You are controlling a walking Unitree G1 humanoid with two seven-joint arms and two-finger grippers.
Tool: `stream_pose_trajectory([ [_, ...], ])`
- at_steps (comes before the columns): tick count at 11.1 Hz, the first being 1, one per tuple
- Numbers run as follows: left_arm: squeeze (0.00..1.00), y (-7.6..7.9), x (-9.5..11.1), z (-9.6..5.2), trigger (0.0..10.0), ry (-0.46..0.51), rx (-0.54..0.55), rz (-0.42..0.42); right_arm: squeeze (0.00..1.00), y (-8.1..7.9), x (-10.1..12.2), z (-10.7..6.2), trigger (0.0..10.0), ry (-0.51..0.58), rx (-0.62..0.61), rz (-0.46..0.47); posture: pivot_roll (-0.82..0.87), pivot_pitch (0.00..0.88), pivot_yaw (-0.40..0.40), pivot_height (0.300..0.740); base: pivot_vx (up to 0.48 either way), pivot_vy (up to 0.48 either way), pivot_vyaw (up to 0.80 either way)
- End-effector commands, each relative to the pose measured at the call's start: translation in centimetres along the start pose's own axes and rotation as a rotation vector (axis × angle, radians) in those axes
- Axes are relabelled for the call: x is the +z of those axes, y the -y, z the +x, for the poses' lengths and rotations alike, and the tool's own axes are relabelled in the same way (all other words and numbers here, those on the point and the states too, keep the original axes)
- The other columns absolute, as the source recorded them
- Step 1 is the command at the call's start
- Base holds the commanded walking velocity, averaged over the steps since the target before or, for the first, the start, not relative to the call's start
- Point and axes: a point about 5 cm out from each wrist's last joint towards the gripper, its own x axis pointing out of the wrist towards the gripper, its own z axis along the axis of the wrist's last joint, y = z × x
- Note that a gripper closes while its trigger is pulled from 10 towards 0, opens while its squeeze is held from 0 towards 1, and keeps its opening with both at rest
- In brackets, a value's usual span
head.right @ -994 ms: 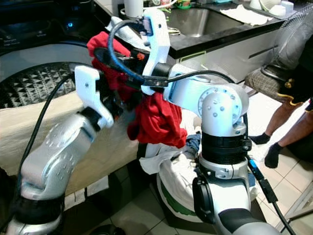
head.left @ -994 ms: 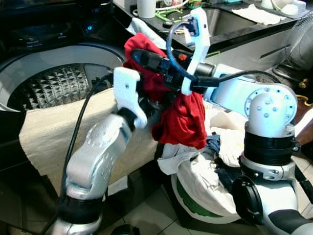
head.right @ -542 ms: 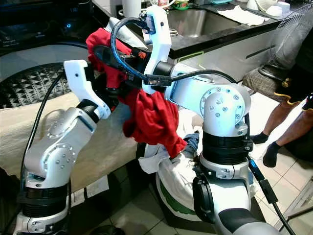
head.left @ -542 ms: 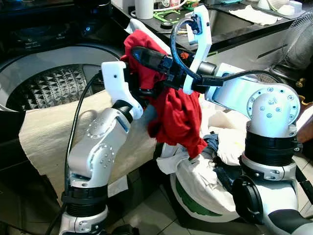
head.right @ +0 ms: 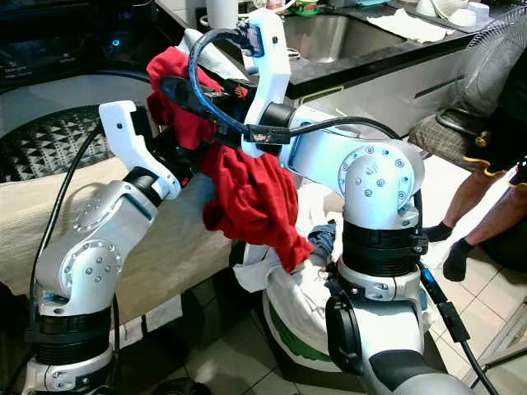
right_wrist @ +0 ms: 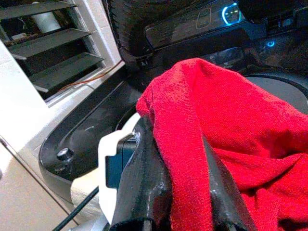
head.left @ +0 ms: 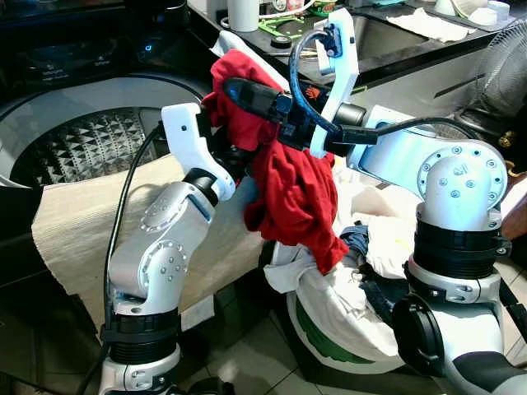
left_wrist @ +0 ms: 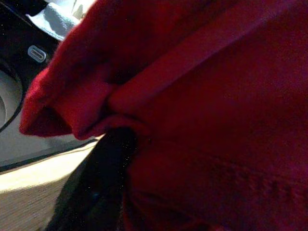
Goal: Clothes washing
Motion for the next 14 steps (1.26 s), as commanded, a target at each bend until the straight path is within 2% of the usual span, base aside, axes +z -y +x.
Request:
stream_pose_trajectory([
  [1, 0.00, -0.6, 0.2, 0.0, 0.0, -0.003, 0.028, -0.008, 0.00, -0.9, 1.2, -0.2, 0.0, 0.043, 0.036, -0.039, -0.04, 0.000, -0.011, 0.719, 0.000, 0.000, 0.00],
  [6, 0.00, -0.9, 0.7, 0.0, 0.0, 0.006, 0.033, -0.009, 0.00, -0.7, 1.5, -0.3, 0.0, 0.054, 0.019, -0.052, -0.05, 0.000, -0.008, 0.719, 0.000, 0.000, 0.00],
  [7, 0.00, -1.1, 1.2, 0.1, 0.0, 0.024, 0.038, 0.000, 0.00, -0.6, 1.5, -0.4, 10.0, 0.055, 0.000, -0.071, -0.05, 0.000, -0.006, 0.719, 0.000, 0.000, 0.00],
  [8, 0.00, -1.3, 2.0, 0.1, 0.0, 0.046, 0.045, 0.009, 0.00, -0.4, 1.6, -0.6, 10.0, 0.064, -0.018, -0.077, -0.05, 0.000, -0.005, 0.719, 0.000, 0.000, 0.00],
  [9, 0.00, -1.7, 2.9, 0.1, 0.0, 0.076, 0.056, 0.018, 0.20, -0.1, 1.7, -1.1, 10.0, 0.075, -0.034, -0.078, -0.05, 0.000, -0.004, 0.719, 0.000, 0.000, 0.00],
  [10, 0.00, -2.1, 4.6, 0.4, 0.0, 0.117, 0.063, 0.041, 1.00, 0.2, 2.1, -1.9, 10.0, 0.099, -0.037, -0.078, -0.05, 0.000, -0.002, 0.719, 0.000, 0.000, 0.00],
  [12, 0.00, -2.1, 7.1, 1.1, 0.0, 0.170, 0.039, 0.081, 1.00, 0.2, 2.6, -3.0, 10.0, 0.129, -0.022, -0.095, -0.05, 0.000, 0.005, 0.719, 0.000, 0.000, 0.00],
  [14, 0.00, -1.9, 9.7, 2.4, 0.0, 0.209, -0.012, 0.136, 1.00, 0.4, 2.8, -4.5, 10.0, 0.132, -0.044, -0.136, -0.04, 0.000, 0.004, 0.719, 0.000, 0.000, 0.00],
])
